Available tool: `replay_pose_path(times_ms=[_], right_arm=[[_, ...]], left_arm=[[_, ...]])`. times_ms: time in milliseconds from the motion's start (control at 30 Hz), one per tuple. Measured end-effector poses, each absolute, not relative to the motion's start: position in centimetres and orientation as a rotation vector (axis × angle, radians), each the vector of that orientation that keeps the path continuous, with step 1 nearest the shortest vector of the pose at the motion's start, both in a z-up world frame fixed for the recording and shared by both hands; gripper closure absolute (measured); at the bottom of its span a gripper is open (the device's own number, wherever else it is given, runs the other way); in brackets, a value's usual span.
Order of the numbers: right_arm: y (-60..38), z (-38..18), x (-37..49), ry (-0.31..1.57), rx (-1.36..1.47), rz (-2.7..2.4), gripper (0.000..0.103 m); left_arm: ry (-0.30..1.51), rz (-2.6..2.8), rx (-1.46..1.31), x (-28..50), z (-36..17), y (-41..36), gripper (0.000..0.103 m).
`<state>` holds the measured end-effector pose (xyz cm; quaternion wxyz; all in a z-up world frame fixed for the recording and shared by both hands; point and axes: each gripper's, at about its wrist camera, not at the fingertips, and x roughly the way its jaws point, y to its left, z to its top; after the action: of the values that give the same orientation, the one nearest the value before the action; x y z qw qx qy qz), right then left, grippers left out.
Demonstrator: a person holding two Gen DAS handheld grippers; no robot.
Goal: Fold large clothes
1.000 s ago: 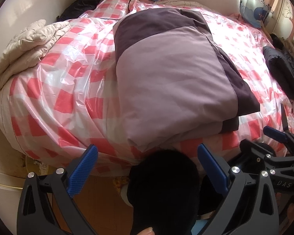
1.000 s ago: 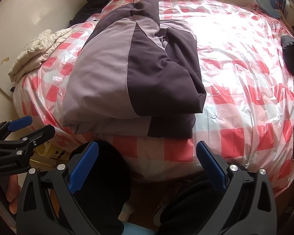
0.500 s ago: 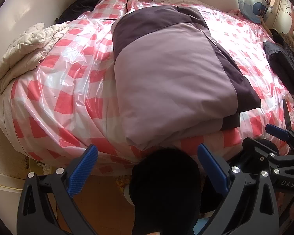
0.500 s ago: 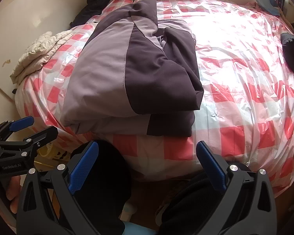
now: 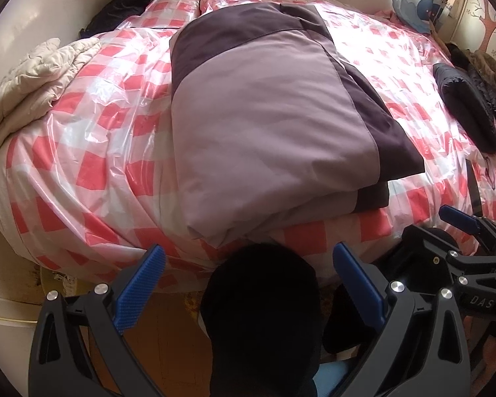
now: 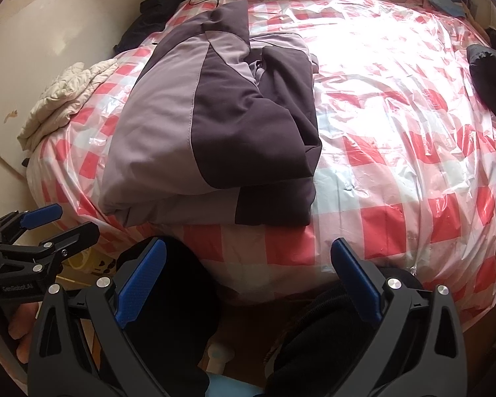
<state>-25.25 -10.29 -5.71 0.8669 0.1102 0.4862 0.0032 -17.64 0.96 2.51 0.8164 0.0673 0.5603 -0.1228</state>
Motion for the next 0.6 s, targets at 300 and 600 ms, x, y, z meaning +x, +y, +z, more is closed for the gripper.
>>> replay_pose_path(times_ms=[300, 600], right_arm=[[-10.2, -5.8, -25.5, 1.021, 0.245, 0.021, 0.007], [-9.4, -5.4, -25.7, 1.011, 0.223, 0.022, 0.007]], left_arm=[[1.139, -0.226, 0.026, -18.3, 3.9, 2.4, 0.006], [1.155, -0.166, 0.157, -18.5, 3.1, 1.6, 0.006]])
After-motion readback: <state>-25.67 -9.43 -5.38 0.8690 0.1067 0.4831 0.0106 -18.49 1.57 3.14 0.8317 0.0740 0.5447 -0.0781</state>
